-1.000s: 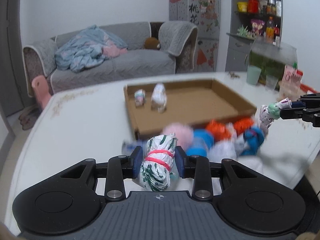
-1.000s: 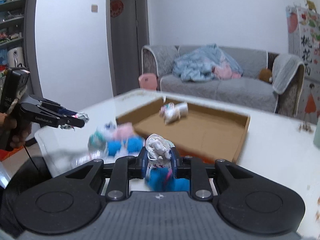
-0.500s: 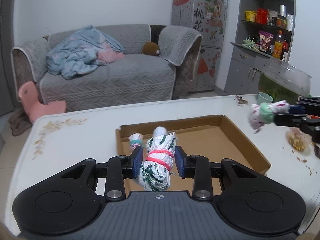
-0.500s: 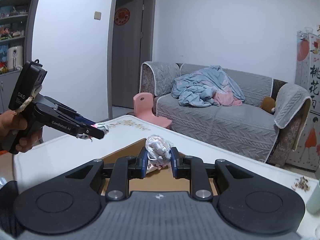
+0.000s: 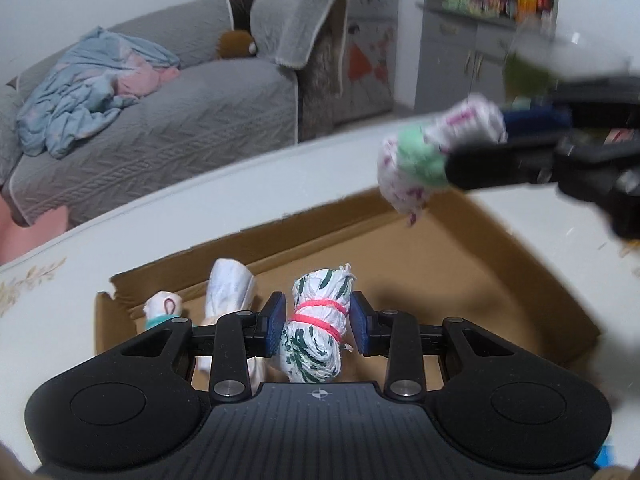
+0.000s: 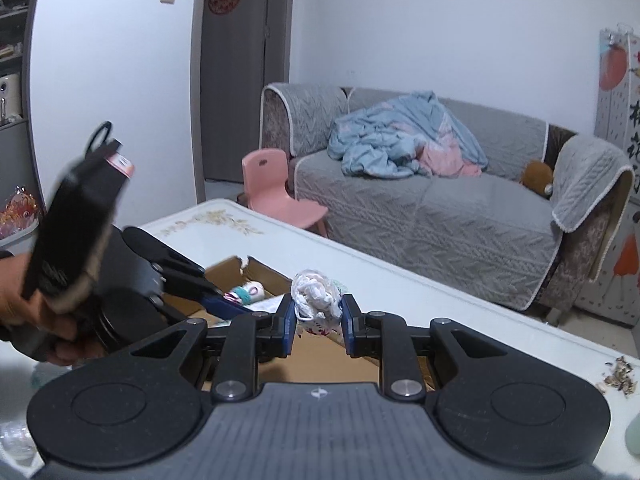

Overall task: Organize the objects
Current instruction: 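Lower both bundles into the box and open both tools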

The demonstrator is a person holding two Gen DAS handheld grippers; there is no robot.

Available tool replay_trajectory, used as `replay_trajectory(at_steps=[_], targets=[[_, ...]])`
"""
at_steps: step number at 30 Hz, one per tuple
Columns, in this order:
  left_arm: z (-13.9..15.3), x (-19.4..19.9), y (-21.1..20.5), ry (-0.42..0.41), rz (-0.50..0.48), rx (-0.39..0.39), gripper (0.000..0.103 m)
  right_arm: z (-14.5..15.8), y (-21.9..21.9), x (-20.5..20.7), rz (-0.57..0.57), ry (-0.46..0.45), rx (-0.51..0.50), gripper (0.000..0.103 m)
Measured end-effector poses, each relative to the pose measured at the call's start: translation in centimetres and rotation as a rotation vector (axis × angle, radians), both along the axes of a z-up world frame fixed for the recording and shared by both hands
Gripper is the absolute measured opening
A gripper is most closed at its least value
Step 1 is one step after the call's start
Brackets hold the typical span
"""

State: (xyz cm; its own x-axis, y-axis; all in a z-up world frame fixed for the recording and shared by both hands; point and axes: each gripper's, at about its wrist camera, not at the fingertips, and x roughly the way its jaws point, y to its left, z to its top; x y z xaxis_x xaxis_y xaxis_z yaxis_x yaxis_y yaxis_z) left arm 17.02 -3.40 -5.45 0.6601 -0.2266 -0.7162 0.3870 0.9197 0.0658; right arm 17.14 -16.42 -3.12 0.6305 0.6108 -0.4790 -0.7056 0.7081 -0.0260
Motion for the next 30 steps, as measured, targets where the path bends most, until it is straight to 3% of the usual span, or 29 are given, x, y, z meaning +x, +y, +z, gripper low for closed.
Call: replay_trajectory(at_steps=[2,3,7,19,20,22,29,30], targets=[[-1.3,1.0,0.1,0.007,0.011,0.054,0.041,-0.6,0.5,0.9,0.001,0.017,-0.006,0.021],[-1.8,1.3,0.3,0.009,0.019,0.073,0.035,-0.7,0.7,1.3,0.003,0.026,-0.004,0.021],[-2.4,2.0,1.1,-0.005,0.057,0.11,0.035,-1.8,2.3,3.1,0.017,0.068,-0.009,0.021],[-2.6,2.5,2.4,0.002,0.108,0.085,0.04,-5.1,5.2,5.1,0.037,0.16,-0.089,0.021],[-2.5,2.5,2.4,0.002,0.112,0.086,0.041,-5.3,5.3,5.2,0.035,0.167,-0.1,0.021],[-2.5,2.6,2.4,0.016,0.108,0.085,0.053,-5.8,5.3,5.0,0.038,0.179,-0.118,0.022],[-2.2,2.5,1.9,0.038,0.101,0.129,0.074,-5.9,4.3,4.5,0.024,0.194,-0.141,0.024],[-2.1,2.4,1.7,0.045,0.095,0.14,0.081,-5.9,4.2,4.4,0.023,0.195,-0.148,0.024]])
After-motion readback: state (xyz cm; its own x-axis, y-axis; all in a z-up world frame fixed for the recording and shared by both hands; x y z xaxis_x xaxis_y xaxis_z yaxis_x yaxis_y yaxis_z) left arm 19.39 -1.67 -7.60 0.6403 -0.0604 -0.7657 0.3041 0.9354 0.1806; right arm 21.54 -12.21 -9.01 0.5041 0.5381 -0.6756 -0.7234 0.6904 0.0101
